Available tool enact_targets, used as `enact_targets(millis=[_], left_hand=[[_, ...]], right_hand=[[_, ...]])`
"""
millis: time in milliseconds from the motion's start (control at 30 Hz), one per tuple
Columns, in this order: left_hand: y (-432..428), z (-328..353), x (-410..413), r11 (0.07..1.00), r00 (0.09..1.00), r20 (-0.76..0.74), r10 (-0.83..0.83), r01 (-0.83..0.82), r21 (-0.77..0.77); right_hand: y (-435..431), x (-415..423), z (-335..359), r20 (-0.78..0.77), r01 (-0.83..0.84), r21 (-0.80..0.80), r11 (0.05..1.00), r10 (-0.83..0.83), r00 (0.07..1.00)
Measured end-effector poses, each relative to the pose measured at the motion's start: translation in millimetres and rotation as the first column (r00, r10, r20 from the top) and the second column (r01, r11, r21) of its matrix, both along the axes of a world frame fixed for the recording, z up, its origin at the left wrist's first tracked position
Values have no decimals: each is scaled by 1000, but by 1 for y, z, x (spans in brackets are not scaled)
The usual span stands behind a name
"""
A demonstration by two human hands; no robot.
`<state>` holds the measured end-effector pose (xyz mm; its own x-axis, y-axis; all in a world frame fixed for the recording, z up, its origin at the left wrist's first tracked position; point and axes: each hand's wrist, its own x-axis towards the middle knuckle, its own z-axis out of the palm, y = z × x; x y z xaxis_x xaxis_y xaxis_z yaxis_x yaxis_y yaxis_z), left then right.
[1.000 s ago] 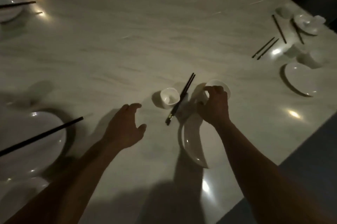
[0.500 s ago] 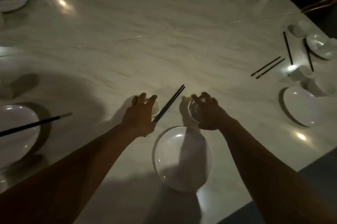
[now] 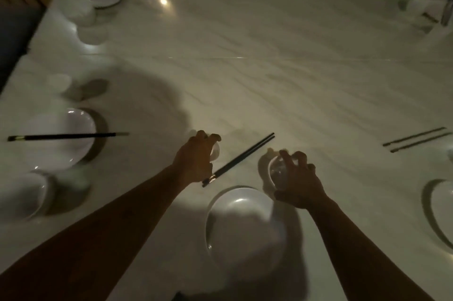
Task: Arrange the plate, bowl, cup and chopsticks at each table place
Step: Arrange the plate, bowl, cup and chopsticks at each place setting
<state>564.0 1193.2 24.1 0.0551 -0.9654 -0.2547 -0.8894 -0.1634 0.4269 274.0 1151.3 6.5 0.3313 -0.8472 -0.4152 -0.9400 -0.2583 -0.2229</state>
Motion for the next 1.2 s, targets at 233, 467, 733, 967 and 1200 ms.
enact_targets(millis=[233, 467, 733, 967, 1200], left_hand=[[84, 14, 4, 987, 987, -67, 148, -151, -49], [170, 11, -25, 977, 985, -29, 172, -174, -123], [205, -19, -27, 974, 969, -151, 195, -209, -84], [212, -27, -22, 983, 968, -193, 163, -177, -57], [207, -19, -20, 991, 987, -93, 133, -130, 38]], right_hand=[[-16, -15, -3, 38, -98, 71, 993, 96, 995], [-18, -32, -9, 111, -283, 5, 959, 280, 953], [25, -71, 1, 87, -170, 42, 985, 166, 982], [72, -106, -3, 98, -174, -1, 985, 173, 980], [95, -105, -3, 137, -150, -6, 989, 150, 979]])
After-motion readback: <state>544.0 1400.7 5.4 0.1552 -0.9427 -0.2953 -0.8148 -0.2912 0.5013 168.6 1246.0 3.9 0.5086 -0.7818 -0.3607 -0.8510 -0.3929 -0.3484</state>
